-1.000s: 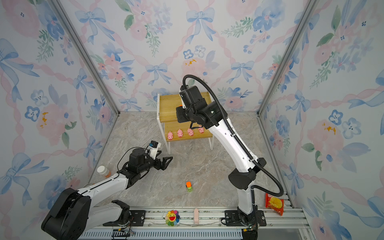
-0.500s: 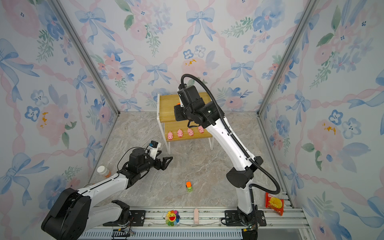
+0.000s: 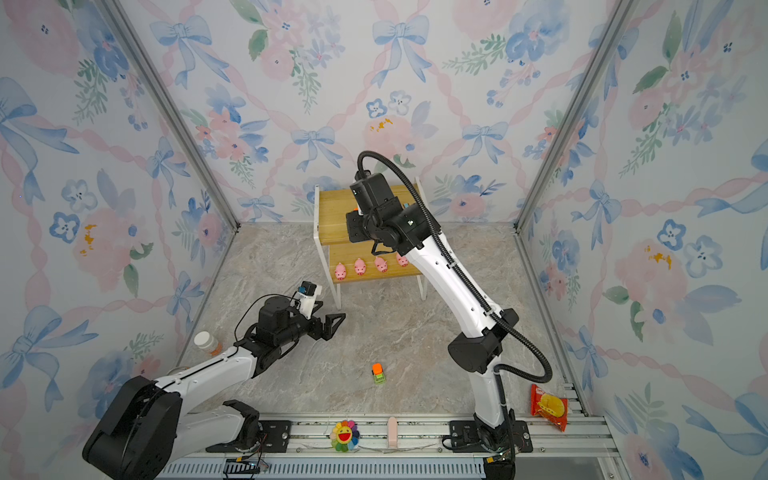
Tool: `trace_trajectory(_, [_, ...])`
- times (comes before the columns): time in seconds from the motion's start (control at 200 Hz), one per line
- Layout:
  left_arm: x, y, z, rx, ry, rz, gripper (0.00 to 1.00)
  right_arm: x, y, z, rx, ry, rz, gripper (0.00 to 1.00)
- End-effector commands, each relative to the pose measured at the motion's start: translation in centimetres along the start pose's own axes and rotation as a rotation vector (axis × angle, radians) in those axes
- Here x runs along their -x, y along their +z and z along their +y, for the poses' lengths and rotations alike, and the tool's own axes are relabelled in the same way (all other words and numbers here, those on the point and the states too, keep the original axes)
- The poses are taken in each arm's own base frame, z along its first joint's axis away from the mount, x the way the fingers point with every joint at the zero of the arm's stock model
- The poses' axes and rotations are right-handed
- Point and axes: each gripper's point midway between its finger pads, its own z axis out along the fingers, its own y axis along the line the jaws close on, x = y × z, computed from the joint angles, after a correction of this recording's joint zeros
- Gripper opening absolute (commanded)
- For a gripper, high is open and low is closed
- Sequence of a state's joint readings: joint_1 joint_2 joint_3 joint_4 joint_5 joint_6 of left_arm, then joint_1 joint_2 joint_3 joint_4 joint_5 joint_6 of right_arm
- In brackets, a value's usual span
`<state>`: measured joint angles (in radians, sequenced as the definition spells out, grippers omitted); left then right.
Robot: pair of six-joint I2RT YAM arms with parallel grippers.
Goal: Place and organize the plastic toys onto the shelf
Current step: 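Carry the held car with the right gripper over the upper shelf, then lower the car onto the upper shelf beside the pink cars and release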
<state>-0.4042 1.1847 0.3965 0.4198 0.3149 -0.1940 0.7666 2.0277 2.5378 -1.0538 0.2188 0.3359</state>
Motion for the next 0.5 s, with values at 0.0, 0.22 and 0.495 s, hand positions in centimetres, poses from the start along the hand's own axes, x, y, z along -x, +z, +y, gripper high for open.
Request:
trace_trajectory(0.0, [1.2, -0.1, -0.1, -0.008, 0.015, -0.026, 0.98, 0.9, -0.2, -0.4, -0.022, -0.004, -0.032, 0.22])
trace_trajectory(0.22, [1.2, -0.1, 0.0, -0.007, 0.018, -0.024, 0.98, 0.9, 0.2, -0.3, -0.03, -0.007, -0.038, 0.22])
trace_trajectory(0.495, [1.2, 0.0, -0.1, -0.01, 0.019, -0.022, 0.98, 1.0, 0.9, 0.5, -0.021, -0.023, -0.048, 0.22])
